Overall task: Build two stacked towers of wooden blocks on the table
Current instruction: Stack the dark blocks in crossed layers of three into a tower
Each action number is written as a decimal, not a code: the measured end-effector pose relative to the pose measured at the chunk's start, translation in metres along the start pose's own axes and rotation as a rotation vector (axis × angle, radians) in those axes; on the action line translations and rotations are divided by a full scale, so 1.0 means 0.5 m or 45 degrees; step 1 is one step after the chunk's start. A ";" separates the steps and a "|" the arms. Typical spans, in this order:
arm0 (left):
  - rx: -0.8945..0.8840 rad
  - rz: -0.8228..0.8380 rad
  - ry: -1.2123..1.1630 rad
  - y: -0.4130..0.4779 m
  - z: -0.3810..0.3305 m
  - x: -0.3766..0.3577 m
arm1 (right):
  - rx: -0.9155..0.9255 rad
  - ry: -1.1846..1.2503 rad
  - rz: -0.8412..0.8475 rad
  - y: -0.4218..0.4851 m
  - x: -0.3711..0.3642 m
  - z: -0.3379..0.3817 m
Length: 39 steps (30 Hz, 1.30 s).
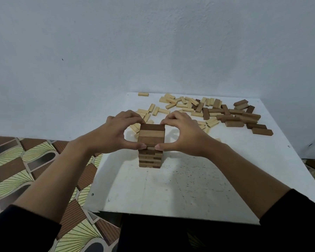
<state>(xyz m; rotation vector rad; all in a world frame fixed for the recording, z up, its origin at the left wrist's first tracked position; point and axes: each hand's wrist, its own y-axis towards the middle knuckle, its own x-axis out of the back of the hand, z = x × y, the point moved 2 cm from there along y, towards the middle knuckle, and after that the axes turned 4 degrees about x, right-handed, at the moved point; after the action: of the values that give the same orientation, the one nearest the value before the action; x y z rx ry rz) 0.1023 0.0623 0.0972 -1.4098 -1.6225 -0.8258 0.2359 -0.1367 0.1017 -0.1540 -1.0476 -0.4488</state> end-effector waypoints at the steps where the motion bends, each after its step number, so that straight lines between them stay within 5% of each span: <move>1: 0.000 -0.002 -0.002 0.000 0.000 -0.002 | 0.000 0.002 0.002 0.000 -0.001 0.000; 30: 0.093 -0.049 -0.177 -0.014 0.008 -0.006 | -0.083 0.240 -0.107 -0.022 -0.025 -0.017; 39: 0.252 -0.383 -0.635 -0.044 -0.006 -0.069 | -0.210 0.619 -0.342 -0.049 -0.062 -0.038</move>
<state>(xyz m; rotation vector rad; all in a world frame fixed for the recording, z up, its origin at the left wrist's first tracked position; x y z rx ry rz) 0.0826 0.0403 0.0687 -1.3119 -2.2709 -0.4735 0.2275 -0.1564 0.0632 -0.0449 -0.5525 -0.7737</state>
